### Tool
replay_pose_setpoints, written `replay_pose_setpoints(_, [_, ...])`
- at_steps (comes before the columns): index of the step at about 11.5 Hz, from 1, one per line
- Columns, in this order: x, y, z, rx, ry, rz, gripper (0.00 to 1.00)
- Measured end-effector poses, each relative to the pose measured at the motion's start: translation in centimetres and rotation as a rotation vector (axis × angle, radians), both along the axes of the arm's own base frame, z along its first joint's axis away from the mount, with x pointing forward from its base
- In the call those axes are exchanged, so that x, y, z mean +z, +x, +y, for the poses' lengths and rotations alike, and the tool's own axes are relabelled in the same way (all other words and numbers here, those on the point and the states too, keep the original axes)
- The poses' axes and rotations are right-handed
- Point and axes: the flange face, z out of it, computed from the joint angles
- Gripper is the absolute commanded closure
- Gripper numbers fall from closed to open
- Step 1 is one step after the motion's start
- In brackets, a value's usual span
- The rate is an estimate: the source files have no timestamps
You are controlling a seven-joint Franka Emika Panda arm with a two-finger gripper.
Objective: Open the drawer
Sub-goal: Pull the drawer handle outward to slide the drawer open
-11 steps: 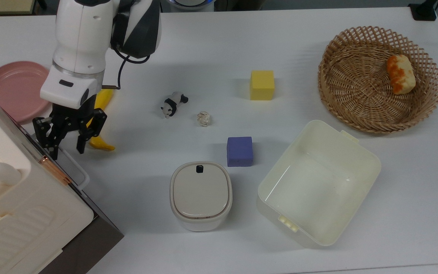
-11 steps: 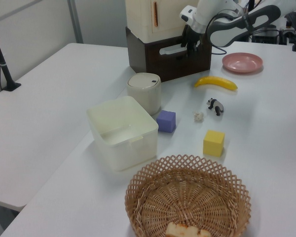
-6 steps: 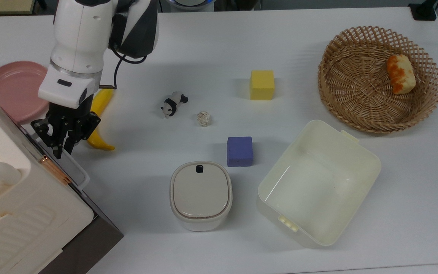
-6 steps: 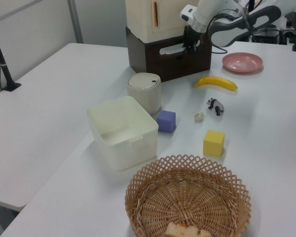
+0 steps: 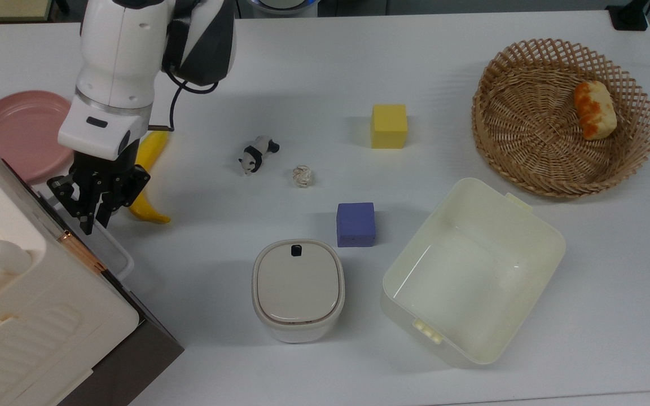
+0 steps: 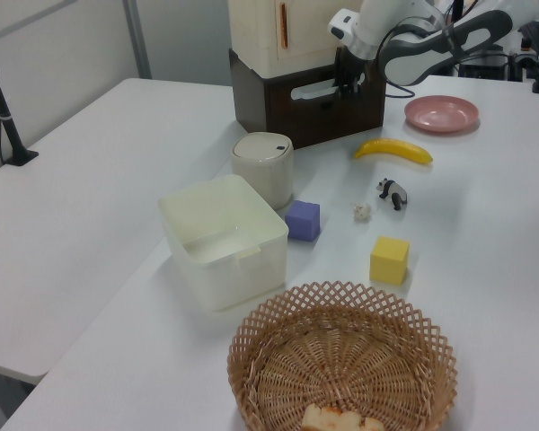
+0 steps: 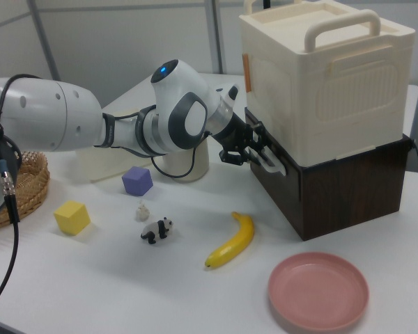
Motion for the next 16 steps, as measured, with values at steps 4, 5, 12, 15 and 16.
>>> replay_pose_setpoints(4, [0.1,-1.9,2.1,0.023,0.017,0.024,0.81])
replay_pose_setpoints(5, [0.2,-2.6,2.8,0.032,0.021,0.032,0.81])
replay_pose_setpoints(12, [1.0,-6.1,6.9,0.069,0.046,0.1,0.8])
replay_pose_setpoints(15, [1.6,-7.8,8.4,0.089,0.055,0.105,0.81])
replay_pose_setpoints(16, [1.7,-8.3,8.7,0.09,0.057,0.116,0.8])
